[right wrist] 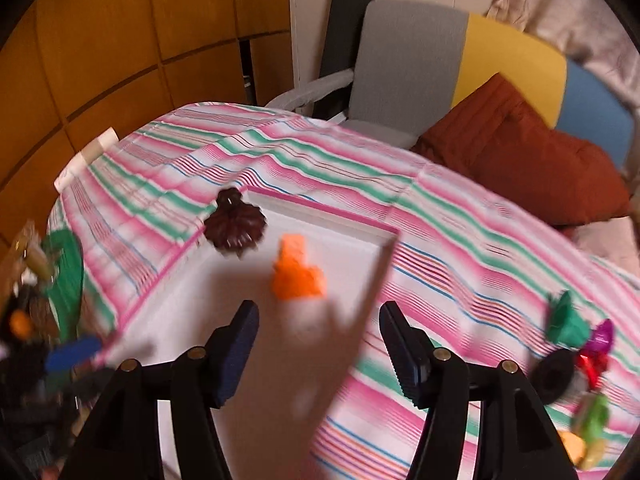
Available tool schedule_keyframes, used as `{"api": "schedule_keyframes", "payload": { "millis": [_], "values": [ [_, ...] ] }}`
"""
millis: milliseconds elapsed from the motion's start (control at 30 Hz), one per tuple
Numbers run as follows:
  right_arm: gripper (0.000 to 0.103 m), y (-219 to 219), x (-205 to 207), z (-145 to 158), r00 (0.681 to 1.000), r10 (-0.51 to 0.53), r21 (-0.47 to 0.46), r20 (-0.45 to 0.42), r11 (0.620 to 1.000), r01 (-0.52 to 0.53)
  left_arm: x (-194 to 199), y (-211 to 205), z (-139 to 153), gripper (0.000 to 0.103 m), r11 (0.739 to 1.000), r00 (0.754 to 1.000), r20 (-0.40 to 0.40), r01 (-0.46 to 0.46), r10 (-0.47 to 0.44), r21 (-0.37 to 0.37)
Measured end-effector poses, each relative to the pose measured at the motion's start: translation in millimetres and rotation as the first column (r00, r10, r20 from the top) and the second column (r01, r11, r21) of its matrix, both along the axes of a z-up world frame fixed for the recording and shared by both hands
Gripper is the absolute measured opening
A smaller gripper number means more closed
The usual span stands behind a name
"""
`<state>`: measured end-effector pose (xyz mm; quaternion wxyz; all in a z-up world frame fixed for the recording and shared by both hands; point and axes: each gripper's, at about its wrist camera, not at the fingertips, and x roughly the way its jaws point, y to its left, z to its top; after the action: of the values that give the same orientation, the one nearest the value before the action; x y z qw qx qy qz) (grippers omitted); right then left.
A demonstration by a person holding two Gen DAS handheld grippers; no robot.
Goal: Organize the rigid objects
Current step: 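Move the right gripper to the yellow sponge while the left approaches the yellow-orange piece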
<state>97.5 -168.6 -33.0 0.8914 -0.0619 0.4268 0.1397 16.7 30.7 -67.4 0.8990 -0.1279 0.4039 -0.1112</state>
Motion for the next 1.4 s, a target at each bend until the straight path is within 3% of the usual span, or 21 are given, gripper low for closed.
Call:
{"api": "schedule_keyframes", "payload": {
  "millis": [333, 667, 800, 1033, 1200, 1400],
  "values": [
    [0.067, -112, -62, -16, 0.982, -0.188, -0.017, -0.02, 0.982, 0.187, -16, -61, 6, 0.041, 0.987, 0.987, 0.019, 0.161, -0.161, 0.03],
    [0.067, -200, -104, -45, 0.937, -0.342, -0.042, -0.077, 0.94, 0.339, -28, -116, 9, 0.041, 0.95, 0.952, 0.013, 0.303, -0.305, 0.077],
    [0.068, -244, -119, -47, 0.904, -0.421, -0.037, -0.076, 0.907, 0.419, -32, -134, 11, 0.041, 0.934, 0.938, 0.014, 0.343, -0.346, 0.102],
    [0.068, -309, -130, -43, 0.835, -0.549, -0.012, -0.042, 0.836, 0.549, -39, -166, 11, 0.041, 0.899, 0.908, 0.002, 0.415, -0.419, 0.138],
    [0.073, -344, -128, -51, 0.784, -0.616, 0.049, -0.075, 0.783, 0.62, -44, -184, 11, 0.041, 0.877, 0.888, -0.01, 0.456, -0.46, 0.149],
    [0.073, -360, -105, -66, 0.771, -0.626, 0.09, -0.12, 0.766, 0.636, -50, -202, 6, 0.041, 0.857, 0.87, -0.025, 0.489, -0.492, 0.164]
  ]
}}
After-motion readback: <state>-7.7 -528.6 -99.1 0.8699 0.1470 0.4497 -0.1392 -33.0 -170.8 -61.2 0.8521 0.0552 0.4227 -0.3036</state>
